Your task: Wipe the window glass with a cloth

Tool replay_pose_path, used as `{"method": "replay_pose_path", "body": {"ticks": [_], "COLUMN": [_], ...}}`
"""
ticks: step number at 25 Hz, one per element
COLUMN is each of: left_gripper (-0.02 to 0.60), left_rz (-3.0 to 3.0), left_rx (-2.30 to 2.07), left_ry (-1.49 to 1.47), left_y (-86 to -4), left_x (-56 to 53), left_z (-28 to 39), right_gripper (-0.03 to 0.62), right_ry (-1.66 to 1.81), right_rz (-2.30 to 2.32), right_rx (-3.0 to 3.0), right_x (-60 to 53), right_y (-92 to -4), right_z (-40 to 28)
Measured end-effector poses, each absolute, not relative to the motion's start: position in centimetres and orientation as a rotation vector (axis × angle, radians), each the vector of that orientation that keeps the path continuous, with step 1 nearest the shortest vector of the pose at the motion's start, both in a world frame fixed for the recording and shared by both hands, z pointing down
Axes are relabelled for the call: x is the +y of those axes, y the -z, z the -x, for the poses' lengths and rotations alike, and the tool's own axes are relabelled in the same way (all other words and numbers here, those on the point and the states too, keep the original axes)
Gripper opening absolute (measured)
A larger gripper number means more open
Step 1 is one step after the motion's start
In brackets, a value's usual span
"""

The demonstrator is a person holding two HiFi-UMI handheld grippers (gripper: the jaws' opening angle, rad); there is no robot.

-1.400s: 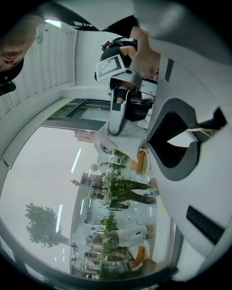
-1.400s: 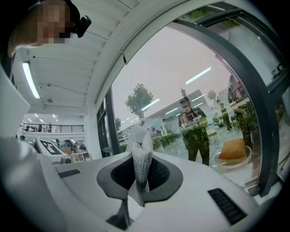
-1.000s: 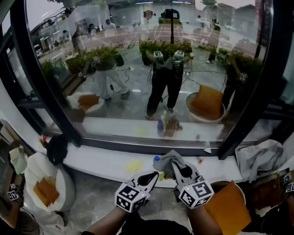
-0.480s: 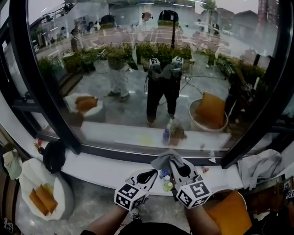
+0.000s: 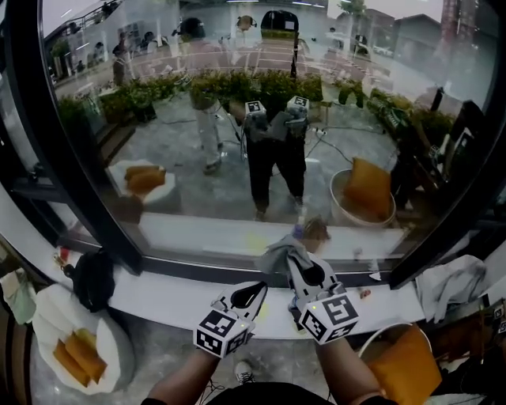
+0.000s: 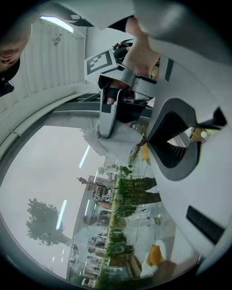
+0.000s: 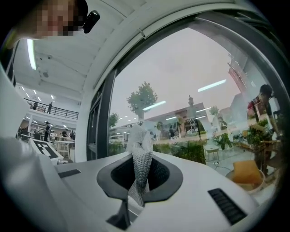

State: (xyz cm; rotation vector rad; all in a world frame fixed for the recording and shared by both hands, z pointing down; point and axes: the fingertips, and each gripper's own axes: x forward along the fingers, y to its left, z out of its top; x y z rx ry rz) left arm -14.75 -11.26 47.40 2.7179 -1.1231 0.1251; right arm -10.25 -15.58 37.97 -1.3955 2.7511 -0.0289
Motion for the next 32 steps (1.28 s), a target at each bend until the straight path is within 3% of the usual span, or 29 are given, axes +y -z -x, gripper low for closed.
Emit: {"method": "replay_pose_path", "body": {"ticks": [11,32], "left_gripper": [0.008,0.008], "left_rz": [-2.726,-2.706], "left_rx": [-1.179,-1.291], "left_ry": [-0.107,-0.127], "left_y": [-46.3,-43.4], "left_x": [-14.6,-20.7], "left_z": [20.4,20.5], "right_gripper": [0.041,0.041], "right_ry": [-0.100,-0.259], "right_rz": [1.424,1.658], "right_rx": [2.728,2.680], "right_x": [-21.2,-34.6], "right_y": [-35.0,-31.4], "right_z": [16.7,17.0]}}
